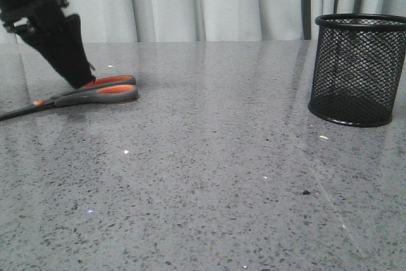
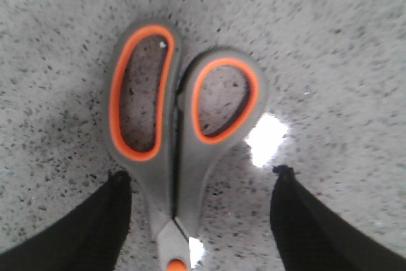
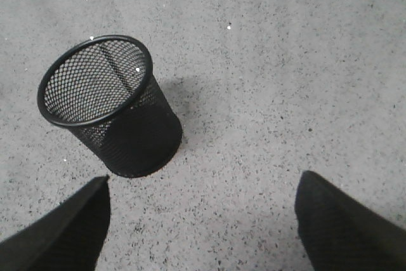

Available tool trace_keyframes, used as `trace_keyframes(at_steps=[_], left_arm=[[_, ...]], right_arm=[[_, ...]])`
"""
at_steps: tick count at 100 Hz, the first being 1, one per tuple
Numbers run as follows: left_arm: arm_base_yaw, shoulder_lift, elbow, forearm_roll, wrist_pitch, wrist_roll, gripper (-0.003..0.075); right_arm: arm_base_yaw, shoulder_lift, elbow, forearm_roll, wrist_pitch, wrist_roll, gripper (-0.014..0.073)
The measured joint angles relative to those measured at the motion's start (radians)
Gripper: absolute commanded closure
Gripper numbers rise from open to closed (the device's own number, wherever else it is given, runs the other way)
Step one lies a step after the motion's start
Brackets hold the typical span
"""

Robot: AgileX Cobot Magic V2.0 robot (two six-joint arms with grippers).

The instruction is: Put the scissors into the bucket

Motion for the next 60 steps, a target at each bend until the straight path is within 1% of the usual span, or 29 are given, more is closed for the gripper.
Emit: trace_keyframes(at_steps=[14,27,48,60], left_arm=[[0.000,0.015,-0.003,0.058,0.002,0.000,0.0261],[0.011,0.015,-0.007,0.068,0.002,-0.007,0.0262],[0.025,0.028,-0.009,0.099,0.004,-0.054,0.0262],[0.027,0.052,-0.009,0.104,0.013,-0.094,0.0261]], right_arm=[[0.000,0.000,0.000,0.000,0.018,-0.007,0.0053],[0.023,0.000,0.000,0.000,0.020,-0.005,0.0053],[0.071,0.000,0.000,0.002,-0.003,-0.005,0.0053],[0.076,0.000,0.000,0.004,-0.007,-0.005,0.0053]])
